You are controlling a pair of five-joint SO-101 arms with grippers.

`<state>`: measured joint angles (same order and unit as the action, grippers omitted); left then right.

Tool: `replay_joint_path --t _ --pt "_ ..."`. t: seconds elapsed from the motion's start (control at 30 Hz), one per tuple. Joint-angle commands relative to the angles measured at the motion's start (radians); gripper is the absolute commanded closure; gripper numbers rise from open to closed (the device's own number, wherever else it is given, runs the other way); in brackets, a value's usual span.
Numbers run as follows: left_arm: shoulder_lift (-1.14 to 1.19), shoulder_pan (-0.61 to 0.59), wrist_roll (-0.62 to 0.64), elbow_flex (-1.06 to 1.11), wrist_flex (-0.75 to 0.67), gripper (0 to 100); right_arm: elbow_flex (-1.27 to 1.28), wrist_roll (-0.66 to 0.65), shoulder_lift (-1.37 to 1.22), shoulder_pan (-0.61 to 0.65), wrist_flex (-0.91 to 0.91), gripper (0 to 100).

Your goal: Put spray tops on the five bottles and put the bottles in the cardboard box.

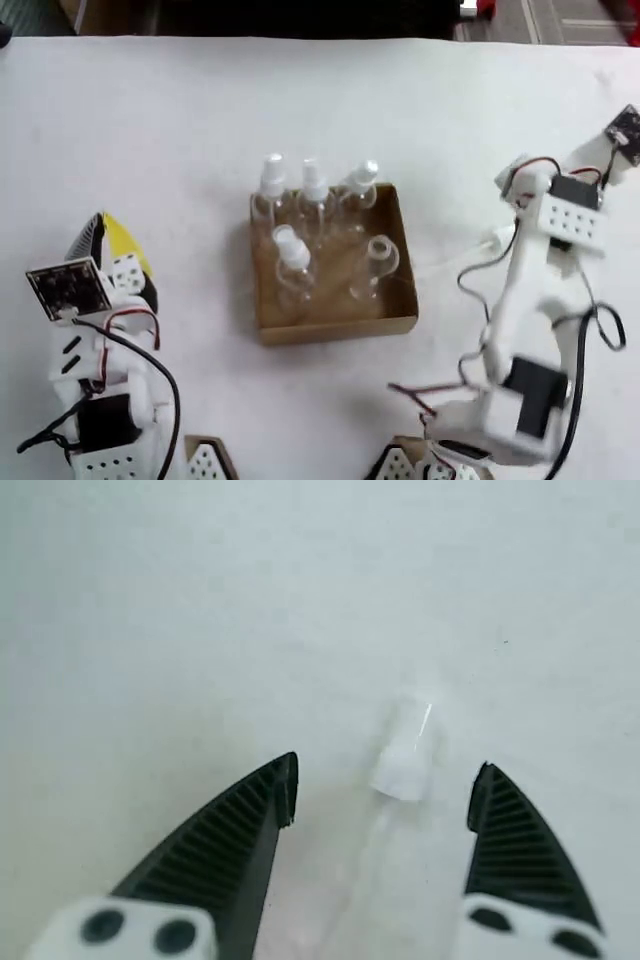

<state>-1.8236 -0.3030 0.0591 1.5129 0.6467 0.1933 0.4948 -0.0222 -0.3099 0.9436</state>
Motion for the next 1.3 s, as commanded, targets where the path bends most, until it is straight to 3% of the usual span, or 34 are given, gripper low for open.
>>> replay_joint_path --t 0.0,0.67,0.73,0.87,0.97,1.27 --pt "-0.008 0.007 -0.012 -0.006 -0.037 98 -0.109 0.012 -0.11 -0.001 0.007 75.5" --pt "-0.008 0.01 -0.012 -0.006 -0.037 98 -0.374 0.011 -0.529 -0.018 0.008 75.6" --pt "-0.008 0.01 -0.012 -0.006 -0.037 98 -0.374 0.009 -0.532 -0.027 0.008 79.6" --pt "-0.008 0.01 -0.012 -0.006 -0.037 98 -0.373 -0.009 -0.533 -0.042 0.007 98.1" --pt "-0.008 0.01 -0.012 -0.006 -0.037 98 -0.371 -0.095 -0.532 -0.038 0.008 97.7" --pt "-0.008 0.008 -0.012 -0.006 -0.037 98 -0.43 -0.103 -0.361 -0.042 0.166 98.3"
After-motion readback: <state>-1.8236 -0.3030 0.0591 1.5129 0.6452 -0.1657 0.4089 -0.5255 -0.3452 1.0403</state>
